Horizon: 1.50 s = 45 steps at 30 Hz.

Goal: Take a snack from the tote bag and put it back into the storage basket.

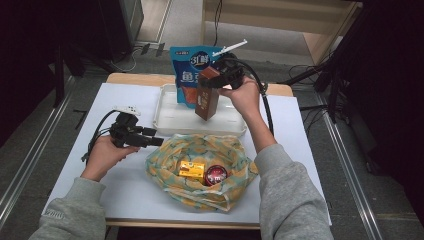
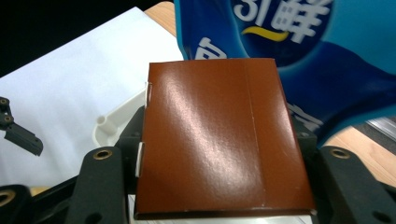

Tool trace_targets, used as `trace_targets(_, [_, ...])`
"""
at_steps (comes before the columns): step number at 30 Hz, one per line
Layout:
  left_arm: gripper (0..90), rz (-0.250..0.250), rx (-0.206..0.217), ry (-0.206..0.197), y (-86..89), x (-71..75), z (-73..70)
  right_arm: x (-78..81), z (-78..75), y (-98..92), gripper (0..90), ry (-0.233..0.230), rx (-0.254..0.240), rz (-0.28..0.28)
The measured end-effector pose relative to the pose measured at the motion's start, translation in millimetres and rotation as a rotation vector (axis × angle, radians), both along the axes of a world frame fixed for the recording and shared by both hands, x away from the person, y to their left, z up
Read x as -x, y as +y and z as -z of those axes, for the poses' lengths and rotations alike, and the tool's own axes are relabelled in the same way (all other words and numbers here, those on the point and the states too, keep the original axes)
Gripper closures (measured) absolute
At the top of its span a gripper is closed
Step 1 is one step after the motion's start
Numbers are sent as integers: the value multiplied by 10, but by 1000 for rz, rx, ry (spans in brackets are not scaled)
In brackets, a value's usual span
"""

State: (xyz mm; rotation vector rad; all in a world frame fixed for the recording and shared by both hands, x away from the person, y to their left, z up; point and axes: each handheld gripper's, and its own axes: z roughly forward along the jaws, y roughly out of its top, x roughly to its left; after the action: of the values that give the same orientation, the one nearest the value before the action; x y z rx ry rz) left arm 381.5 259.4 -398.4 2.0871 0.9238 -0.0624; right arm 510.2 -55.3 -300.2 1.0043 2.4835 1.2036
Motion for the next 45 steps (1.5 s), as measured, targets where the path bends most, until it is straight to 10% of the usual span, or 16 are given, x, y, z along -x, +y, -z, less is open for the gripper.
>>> trace_targets(19, [371, 1, -4, -4, 9, -1, -9, -68, 240, 275, 442, 22, 1, -7])
trace_targets(45, [370, -2, -7, -1, 9, -1, -3, 66, 388, 97, 446, -3, -33, -41])
